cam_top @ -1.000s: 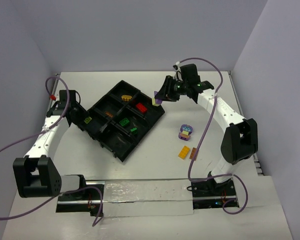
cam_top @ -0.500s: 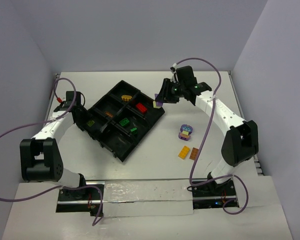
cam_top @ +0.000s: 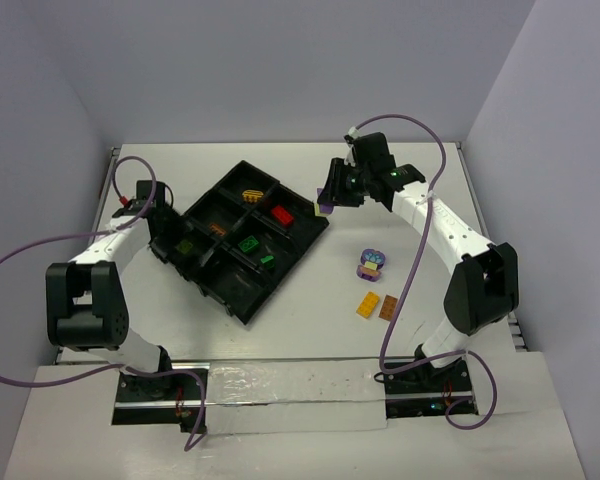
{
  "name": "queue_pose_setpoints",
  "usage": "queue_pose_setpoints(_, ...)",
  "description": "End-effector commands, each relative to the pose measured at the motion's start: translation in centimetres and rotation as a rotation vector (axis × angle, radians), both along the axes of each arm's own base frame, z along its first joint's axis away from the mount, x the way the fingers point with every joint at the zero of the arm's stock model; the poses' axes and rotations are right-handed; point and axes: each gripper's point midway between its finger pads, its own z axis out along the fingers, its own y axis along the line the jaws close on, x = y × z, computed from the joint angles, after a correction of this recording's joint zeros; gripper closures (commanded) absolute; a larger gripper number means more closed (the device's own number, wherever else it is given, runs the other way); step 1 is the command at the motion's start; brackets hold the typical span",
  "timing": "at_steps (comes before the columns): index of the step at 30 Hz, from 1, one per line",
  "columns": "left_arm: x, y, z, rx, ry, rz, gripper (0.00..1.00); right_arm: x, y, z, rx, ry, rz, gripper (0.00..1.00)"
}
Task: Sort the legos into containers by color
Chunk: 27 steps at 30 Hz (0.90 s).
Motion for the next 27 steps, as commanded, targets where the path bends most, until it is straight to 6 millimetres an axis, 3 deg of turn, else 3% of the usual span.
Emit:
queue_pose_setpoints(1,1.1,0.4,2.1,0.008,-0.021,0.016,0.03,-0.1,-0.6,1.1,-0.030,-0.047,0.004,1.00)
queue_pose_setpoints(5,1.5,1.1,4.8,0.045,-0.052,0.026,0.01,-0.3,-0.4,1.1,-0.026,-0.046,0.019,1.00)
queue_pose_setpoints(7,2.3,1.4,8.1,0.071,-0.122,0.012,0.01,-0.3,-0.3,1.3,-0.014,-0.049,0.026,1.00)
queue_pose_setpoints(8,2.2,1.4,8.1,0.072,-0.119,0.012,0.01,-0.3,-0.3,1.3,-0.014,-0.049,0.026,1.00)
queue_pose_setpoints(9,2.8,1.5,10.7,0.082,-0.185,-0.005,0.01,-0.6,-0.1,1.7,0.007,-0.055,0.029,1.00)
queue_pose_setpoints(15,3.7,-1.0,17.2,0.028,-0.364,-0.184,0.07,-1.3,1.2,1.7,0.090,-0.062,0.052,1.00)
queue_pose_setpoints(17,3.1,-3.3,19.2,-0.045,-0.434,-0.303,0.13,-1.6,2.0,2.9,0.102,-0.076,0.091,1.00)
queue_pose_setpoints(21,1.5,-8.3,21.3,-0.242,-0.523,-0.508,0.19,-3.1,5.1,5.4,0.207,-0.074,0.254,1.00)
queue_pose_setpoints(25,-0.4,-13.5,23.3,-0.426,-0.592,-0.702,0.19,-4.5,8.4,8.3,0.344,-0.087,0.381,1.00)
queue_pose_setpoints(27,-1.6,-16.5,24.8,-0.543,-0.637,-0.837,0.18,-5.7,10.3,10.6,0.465,-0.104,0.468,1.00)
